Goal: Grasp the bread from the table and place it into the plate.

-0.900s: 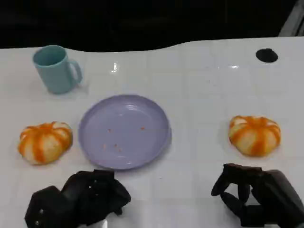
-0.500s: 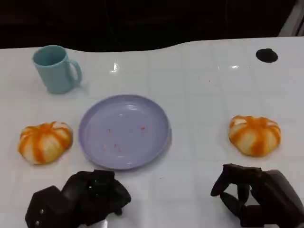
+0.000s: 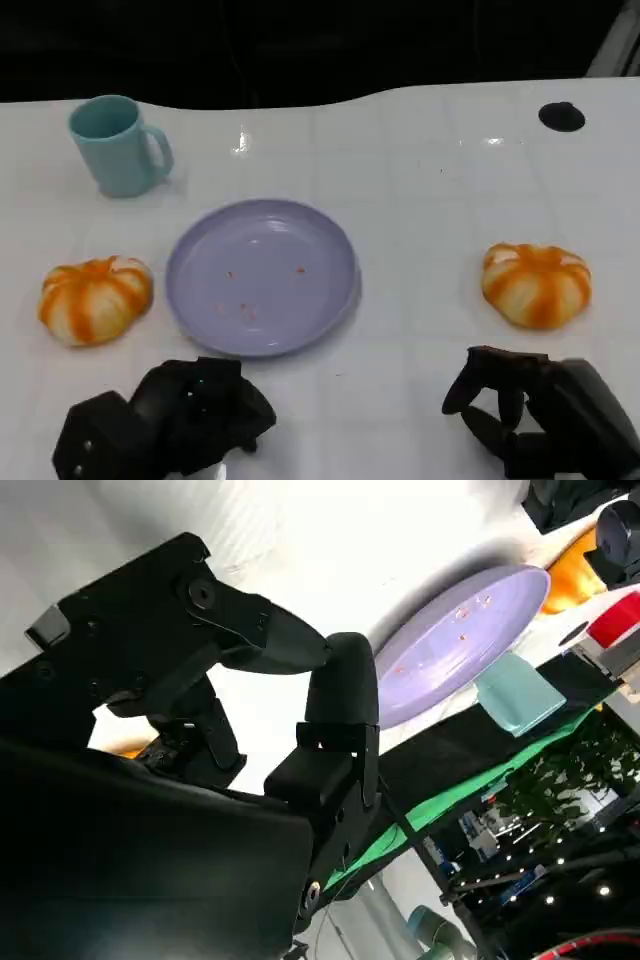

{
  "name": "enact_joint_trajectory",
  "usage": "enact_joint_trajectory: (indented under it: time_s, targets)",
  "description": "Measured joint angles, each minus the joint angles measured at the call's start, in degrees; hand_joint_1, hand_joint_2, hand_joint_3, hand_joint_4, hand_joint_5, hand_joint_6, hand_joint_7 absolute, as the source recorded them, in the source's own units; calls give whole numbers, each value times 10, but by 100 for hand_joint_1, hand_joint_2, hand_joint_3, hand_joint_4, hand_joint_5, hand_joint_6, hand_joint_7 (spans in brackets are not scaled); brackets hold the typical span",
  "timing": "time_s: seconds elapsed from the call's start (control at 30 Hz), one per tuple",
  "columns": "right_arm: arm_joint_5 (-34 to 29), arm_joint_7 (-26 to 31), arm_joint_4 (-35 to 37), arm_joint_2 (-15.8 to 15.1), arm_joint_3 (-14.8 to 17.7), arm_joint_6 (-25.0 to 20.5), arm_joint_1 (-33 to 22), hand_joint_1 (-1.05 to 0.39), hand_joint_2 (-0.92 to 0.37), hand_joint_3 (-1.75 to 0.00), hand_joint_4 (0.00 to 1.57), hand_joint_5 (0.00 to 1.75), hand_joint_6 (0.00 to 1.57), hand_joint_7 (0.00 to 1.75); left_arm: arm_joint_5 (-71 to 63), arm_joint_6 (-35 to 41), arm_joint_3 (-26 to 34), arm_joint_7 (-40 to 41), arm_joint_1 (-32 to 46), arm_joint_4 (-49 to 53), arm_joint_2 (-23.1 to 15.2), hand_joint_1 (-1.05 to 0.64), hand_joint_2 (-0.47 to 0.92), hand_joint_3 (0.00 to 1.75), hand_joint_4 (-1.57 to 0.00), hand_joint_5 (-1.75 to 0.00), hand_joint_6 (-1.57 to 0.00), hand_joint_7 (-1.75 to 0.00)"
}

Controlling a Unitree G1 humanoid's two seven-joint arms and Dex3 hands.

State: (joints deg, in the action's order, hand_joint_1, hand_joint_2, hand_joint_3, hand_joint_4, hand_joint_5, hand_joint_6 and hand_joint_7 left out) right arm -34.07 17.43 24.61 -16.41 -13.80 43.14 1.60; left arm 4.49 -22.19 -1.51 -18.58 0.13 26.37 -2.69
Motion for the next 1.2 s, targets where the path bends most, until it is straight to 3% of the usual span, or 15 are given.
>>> enact_joint_trajectory:
  time_s: [0.13,0.27,0.37,0.4,0.47,0.67,0.87,1.2]
  targets:
    - [0,6,4,0,0,8,0,-29,-60,-82,78,154,83,97,0,0,0,0,0,0,0,-105,87,0,-86,-156,-126,-81]
    - [-1,22,2,3,3,11,-1,-30,-71,-59,72,103,81,48,0,0,0,0,0,0,0,-104,86,0,-86,-156,-126,-81]
    - [-2,33,-17,6,8,7,-3,-32,-78,-45,63,82,76,31,0,0,0,0,-2,1,-1,-104,86,0,-87,-155,-126,-80]
    - [-4,33,-22,6,9,0,-4,-35,-86,-29,58,67,72,21,1,0,0,0,-3,1,-1,-103,86,0,-87,-155,-127,-80]
    - [-10,32,-36,6,11,-16,-7,-39,-91,-18,49,54,66,12,0,0,0,0,-4,3,-2,-103,86,0,-86,-155,-127,-80]
    - [-25,20,-81,-4,12,-53,-17,-46,-92,-12,25,33,47,1,0,0,1,0,-7,7,-3,-104,86,0,-86,-156,-126,-81]
    - [-59,9,-130,-28,16,-101,-22,-51,-92,-11,11,24,31,0,1,0,1,0,-7,8,-3,-103,86,0,-87,-156,-127,-81]
    - [-143,-52,-233,-61,20,-248,-13,-56,-92,-9,0,7,12,0,1,-2,3,0,-9,12,-3,-105,87,0,-85,-157,-126,-83]
